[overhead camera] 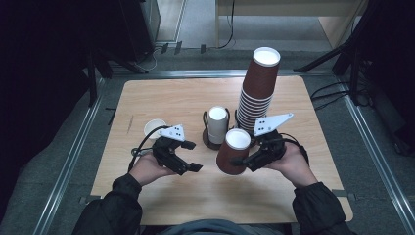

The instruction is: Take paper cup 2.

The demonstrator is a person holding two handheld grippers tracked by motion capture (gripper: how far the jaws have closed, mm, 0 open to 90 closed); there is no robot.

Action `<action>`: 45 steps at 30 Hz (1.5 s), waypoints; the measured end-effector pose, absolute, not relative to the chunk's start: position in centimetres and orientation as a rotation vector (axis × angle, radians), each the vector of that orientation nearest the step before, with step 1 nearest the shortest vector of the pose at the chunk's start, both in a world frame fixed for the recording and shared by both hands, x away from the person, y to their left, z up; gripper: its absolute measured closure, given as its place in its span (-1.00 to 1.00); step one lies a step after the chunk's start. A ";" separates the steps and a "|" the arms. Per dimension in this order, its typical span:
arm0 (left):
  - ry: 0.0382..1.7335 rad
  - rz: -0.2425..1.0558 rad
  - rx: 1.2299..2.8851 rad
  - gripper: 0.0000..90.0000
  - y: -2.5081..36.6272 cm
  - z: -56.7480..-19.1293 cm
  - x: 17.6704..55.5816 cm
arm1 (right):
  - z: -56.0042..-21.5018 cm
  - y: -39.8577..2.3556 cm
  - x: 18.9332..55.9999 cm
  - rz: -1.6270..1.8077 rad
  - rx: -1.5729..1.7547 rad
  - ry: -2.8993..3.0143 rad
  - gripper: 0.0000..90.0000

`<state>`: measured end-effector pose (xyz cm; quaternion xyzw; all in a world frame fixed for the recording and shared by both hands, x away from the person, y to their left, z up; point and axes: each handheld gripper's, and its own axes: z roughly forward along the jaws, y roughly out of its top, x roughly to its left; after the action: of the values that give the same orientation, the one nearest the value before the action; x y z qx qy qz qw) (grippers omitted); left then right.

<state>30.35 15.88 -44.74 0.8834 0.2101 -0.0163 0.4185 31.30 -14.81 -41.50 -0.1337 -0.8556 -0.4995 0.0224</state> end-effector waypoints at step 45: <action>0.440 -0.141 2.201 -0.91 12.7 -46.4 30.0 | -44.5 -9.4 31.4 -1.694 -0.343 -2.444 -0.61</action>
<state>30.03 12.69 -46.39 0.8828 0.1766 -0.0564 0.4317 31.44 -9.39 -44.54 -0.1142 -0.8142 -0.5644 0.0741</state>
